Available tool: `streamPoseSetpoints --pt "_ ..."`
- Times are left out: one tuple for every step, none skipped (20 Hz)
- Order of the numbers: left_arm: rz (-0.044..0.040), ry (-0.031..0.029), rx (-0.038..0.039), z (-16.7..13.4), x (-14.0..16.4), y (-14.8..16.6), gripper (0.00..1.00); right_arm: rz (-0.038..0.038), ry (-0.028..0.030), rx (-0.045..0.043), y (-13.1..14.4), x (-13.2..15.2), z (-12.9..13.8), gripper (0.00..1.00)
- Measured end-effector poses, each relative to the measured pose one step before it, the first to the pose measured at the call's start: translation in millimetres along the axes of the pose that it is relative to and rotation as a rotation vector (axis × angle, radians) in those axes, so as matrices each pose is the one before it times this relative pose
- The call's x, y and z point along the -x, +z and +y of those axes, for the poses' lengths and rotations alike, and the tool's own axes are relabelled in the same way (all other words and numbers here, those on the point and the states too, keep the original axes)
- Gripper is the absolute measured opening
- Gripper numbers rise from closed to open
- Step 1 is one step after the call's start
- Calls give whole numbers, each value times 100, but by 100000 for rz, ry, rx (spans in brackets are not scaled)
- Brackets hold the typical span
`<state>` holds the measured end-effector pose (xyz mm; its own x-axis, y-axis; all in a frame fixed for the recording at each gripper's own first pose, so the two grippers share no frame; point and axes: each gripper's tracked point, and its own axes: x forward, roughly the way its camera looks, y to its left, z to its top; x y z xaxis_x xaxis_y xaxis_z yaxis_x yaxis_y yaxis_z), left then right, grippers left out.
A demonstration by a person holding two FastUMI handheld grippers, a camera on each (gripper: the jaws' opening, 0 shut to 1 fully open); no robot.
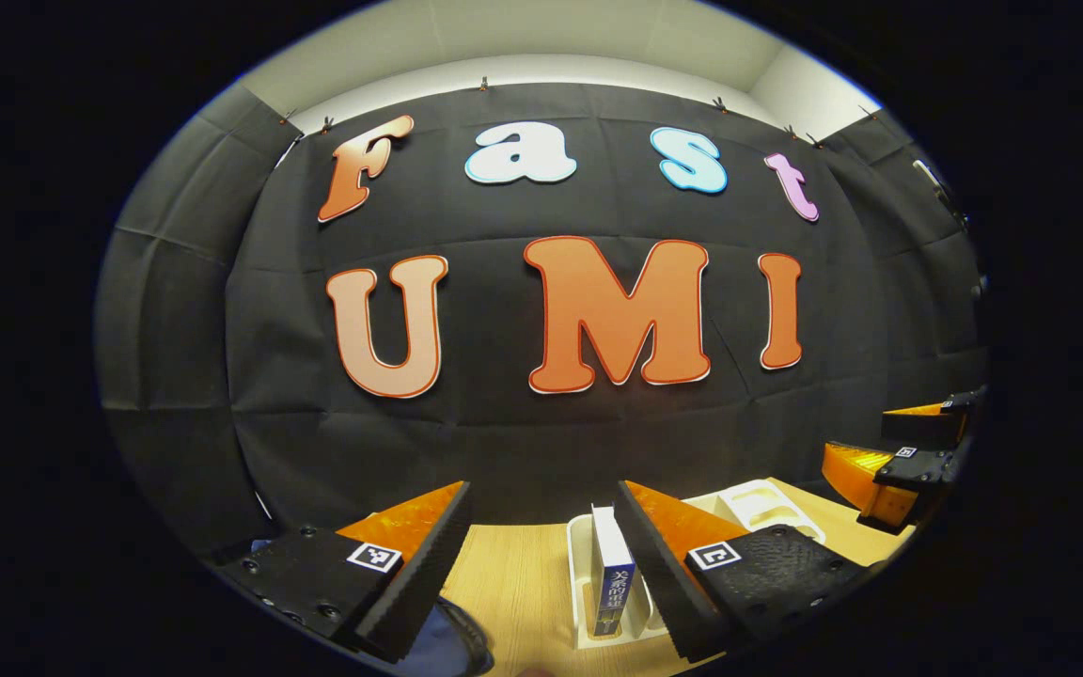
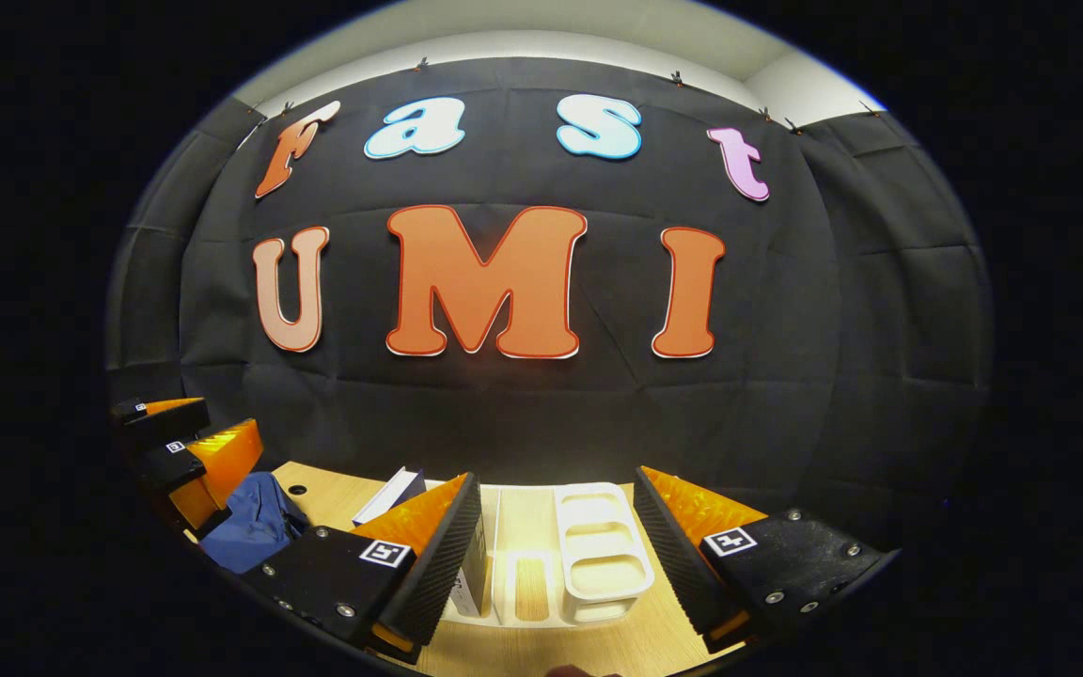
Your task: Open the schoolbag, grab two books from the bookshelf and put them into the schoolbag.
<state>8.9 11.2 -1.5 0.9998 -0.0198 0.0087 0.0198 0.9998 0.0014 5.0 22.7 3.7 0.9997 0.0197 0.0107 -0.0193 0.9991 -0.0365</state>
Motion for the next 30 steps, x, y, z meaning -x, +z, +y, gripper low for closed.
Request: streamPoseSetpoints --pt "-470 103 51 211 -19 210 95 -8 47 239 -13 -31 57 97" --pt "-143 205 -112 74 -66 194 95 -151 241 49 74 25 138 97" --pt "85 357 -346 96 259 -117 95 61 52 71 -70 -105 30 97" --pt "-10 399 20 150 95 48 95 56 384 -119 -28 80 151 97" --pt "64 505 25 263 71 -171 95 60 177 -38 -39 20 136 97" --pt "-14 494 96 240 10 91 95 147 271 0 -11 -29 131 97" --pt "262 468 -14 320 -44 -243 95 -18 108 35 -11 -1 57 97" --pt "54 496 60 220 100 -78 95 199 35 38 -66 1 63 97" --pt "165 422 -23 243 176 63 95 122 348 -54 -56 139 150 97" --pt "-22 435 136 224 113 71 95 187 141 102 -90 -75 106 97" --pt "392 494 11 143 -110 -147 97 232 440 176 -53 92 167 97" --pt "245 287 93 177 88 -189 95 173 163 350 -149 -7 146 97" --pt "292 377 59 196 138 -171 95 276 323 257 -60 34 98 97" --pt "172 420 -27 214 -20 -34 95 143 329 127 -32 25 144 97" --pt "175 292 -73 30 143 -103 95 264 198 133 -80 30 52 97" --pt "69 380 -30 208 0 -32 95 228 397 -44 -31 -57 188 97" --pt "15 95 -221 124 88 55 95 21 79 102 -28 -40 27 97" --pt "-166 443 -468 226 44 41 95 93 259 84 -17 13 16 97" --pt "-157 124 -656 188 -133 -158 95 80 95 94 -30 -38 25 97" --pt "-54 554 -778 239 -110 -14 95 108 -4 180 3 -55 49 97" --pt "599 679 -454 387 45 -253 95 155 76 71 -57 -53 53 97" --pt "1006 88 -375 205 -109 -433 95 106 -27 -43 -91 -89 58 97" --pt "1635 608 -819 257 -75 -701 95 226 214 -129 -42 0 21 97" --pt "1330 264 -1117 336 -148 -633 95 244 -77 2 -178 -24 7 97" --pt "1529 448 -1489 290 16 -591 95 282 62 15 -80 -32 -7 97" --pt "1313 304 -1391 435 81 -496 95 267 40 55 -139 -48 80 97" --pt "1406 196 -1771 331 -218 -860 95 359 -133 35 -91 -14 -12 97" --pt "1698 -359 -2170 350 25 -775 95 386 172 -70 -164 3 6 97" --pt "1949 -115 -2893 280 -26 -853 95 361 -67 96 -187 -68 -23 97" --pt "2146 566 -2756 575 46 -981 100 407 116 94 -176 -67 -8 97"
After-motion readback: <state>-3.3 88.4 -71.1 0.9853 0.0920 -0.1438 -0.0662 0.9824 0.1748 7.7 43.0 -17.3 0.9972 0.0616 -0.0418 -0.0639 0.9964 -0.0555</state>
